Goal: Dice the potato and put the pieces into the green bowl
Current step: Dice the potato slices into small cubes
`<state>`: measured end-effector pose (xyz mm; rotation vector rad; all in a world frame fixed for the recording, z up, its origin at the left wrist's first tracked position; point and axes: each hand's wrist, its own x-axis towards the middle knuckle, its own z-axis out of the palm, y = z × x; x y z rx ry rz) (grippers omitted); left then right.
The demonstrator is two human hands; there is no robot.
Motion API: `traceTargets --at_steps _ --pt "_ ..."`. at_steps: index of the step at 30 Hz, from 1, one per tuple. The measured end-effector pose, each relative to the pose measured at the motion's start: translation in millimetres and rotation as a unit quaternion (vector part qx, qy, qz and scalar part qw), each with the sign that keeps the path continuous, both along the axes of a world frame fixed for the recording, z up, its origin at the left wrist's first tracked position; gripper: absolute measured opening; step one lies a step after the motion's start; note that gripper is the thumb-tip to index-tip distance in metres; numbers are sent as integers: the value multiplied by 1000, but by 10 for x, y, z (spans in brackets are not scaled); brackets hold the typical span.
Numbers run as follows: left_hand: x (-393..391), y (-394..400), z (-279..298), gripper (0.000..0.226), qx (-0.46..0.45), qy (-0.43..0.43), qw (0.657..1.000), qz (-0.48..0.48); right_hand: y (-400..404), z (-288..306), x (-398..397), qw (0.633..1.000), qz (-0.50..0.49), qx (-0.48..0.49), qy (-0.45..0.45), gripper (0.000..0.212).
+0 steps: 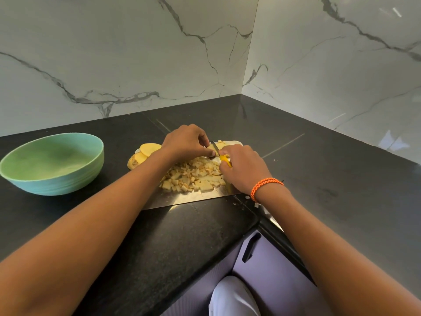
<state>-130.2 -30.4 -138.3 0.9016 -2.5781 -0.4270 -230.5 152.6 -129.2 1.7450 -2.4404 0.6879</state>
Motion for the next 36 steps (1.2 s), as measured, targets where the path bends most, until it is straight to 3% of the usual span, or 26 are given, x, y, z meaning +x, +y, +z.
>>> traceTargets --at_steps 21,26,36 --pt "10 87 26 34 4 -1 1000 9 694 47 59 999 35 1 -38 39" --pt "76 13 62 28 47 15 999 -13 548 14 -16 996 17 -68 -55 39" --pt "70 18 44 20 25 35 999 -1 140 -61 -42 1000 11 -14 -12 42"
